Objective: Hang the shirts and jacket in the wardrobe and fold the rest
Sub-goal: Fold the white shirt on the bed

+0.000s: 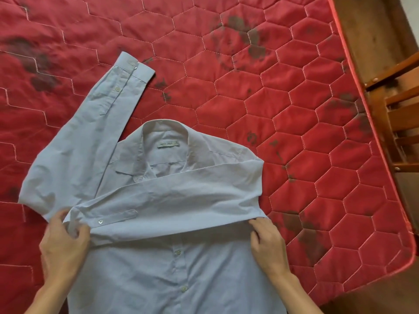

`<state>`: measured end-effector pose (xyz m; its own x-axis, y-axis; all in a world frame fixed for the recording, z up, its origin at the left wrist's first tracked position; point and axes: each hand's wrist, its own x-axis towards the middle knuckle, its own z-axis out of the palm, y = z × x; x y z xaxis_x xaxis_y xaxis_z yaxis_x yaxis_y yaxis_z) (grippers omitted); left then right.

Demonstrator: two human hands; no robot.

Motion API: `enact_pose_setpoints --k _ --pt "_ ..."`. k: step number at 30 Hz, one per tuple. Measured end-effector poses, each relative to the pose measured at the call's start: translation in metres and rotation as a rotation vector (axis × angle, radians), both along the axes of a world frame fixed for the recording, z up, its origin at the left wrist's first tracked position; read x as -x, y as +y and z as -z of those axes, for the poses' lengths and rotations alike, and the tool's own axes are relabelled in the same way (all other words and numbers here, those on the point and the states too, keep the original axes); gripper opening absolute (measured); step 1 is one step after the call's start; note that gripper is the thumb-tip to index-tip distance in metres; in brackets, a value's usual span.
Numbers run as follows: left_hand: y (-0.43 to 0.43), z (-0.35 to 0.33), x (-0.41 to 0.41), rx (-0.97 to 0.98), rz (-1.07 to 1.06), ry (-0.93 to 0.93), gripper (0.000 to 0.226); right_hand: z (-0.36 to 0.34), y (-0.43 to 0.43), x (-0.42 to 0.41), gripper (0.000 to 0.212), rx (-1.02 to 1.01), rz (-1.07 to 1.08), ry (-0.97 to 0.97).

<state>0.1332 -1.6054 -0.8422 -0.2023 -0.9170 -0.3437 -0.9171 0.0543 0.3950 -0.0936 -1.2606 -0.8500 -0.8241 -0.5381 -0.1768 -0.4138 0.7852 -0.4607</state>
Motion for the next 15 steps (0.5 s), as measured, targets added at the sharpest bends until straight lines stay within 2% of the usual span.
enact_pose_setpoints --k 2,4,6,8,11,15 --pt "0.008 -0.004 0.005 0.175 0.039 0.014 0.058 -0.022 -0.002 0.012 0.028 0.158 0.031 0.015" --pt "0.018 -0.005 0.013 0.355 0.250 0.034 0.067 -0.041 -0.013 0.026 0.022 0.249 0.060 0.065" --pt "0.030 0.004 0.024 0.361 0.465 0.012 0.067 -0.046 -0.032 0.040 0.019 0.275 0.040 0.102" --pt "0.045 0.017 0.040 0.311 0.648 -0.004 0.060 -0.031 -0.055 0.047 0.022 0.180 -0.016 0.117" --pt "0.061 0.039 0.055 0.248 0.854 -0.071 0.058 0.008 -0.082 0.042 0.051 -0.064 -0.194 0.071" --pt "0.055 0.055 0.050 0.203 0.853 -0.186 0.066 0.042 -0.081 0.047 0.067 -0.237 -0.335 -0.001"
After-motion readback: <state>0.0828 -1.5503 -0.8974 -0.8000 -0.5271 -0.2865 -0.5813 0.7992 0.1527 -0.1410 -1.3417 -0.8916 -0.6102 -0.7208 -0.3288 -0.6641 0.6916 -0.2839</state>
